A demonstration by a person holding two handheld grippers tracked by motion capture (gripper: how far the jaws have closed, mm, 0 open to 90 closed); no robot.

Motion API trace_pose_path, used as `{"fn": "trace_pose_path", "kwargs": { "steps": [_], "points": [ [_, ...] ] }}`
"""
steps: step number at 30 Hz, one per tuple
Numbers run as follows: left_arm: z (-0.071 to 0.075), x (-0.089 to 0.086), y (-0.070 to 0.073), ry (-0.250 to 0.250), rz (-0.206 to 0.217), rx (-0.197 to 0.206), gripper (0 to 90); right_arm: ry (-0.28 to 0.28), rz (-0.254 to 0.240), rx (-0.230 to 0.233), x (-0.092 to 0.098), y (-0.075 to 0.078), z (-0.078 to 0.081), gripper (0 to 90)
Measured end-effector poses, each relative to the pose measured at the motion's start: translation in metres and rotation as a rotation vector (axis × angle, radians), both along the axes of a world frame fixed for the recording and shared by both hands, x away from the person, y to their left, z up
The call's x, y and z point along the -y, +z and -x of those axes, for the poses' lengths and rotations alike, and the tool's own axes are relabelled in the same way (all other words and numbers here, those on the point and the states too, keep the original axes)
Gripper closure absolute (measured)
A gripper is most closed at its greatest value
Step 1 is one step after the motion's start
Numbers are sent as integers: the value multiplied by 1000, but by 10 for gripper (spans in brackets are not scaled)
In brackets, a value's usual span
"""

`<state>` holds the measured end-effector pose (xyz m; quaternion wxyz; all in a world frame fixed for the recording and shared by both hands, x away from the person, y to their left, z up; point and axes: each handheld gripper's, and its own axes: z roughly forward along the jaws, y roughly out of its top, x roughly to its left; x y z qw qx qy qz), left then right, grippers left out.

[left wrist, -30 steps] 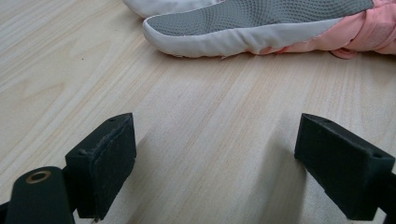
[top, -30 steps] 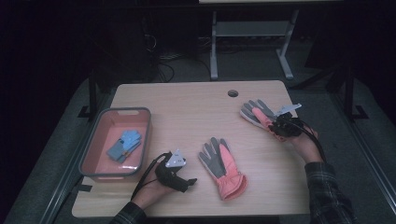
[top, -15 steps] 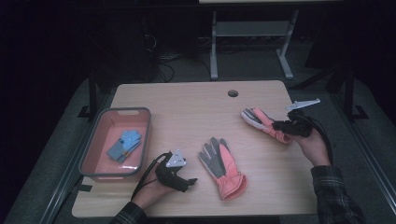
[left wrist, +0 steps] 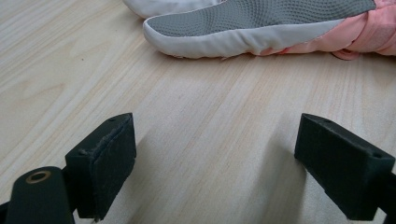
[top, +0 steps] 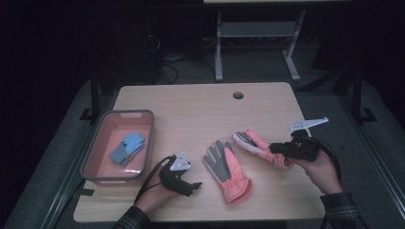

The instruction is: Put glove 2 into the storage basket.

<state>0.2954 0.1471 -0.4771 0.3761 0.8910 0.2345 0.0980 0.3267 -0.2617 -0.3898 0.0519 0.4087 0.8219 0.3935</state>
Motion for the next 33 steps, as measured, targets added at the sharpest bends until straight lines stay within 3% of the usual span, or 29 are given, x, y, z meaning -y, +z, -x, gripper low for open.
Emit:
{"fn": "trace_pose_path", "kwargs": {
  "steps": [3,7,10,17,20,29,33],
  "points": [
    [0,0,0,-1,-1,-4,121,21,-9,-31,-5,-4,7,803],
    [0,0,0,-3,-6,1,121,19,-16,-37,-3,-9,3,763],
    [-1,0,0,-7,-7,2,121,16,-20,-14,1,-11,1,693],
    [0,0,0,-6,-5,-1,121,-27,27,2,13,-12,-8,673],
    [0,0,1,-8,-10,-3,121,-59,26,-47,22,-21,-20,647],
    [-1,0,0,-8,-5,0,121,-31,49,-118,15,-44,-41,641],
    [0,0,0,-7,-4,0,122,-44,30,-91,23,-36,-38,670]
  ]
}}
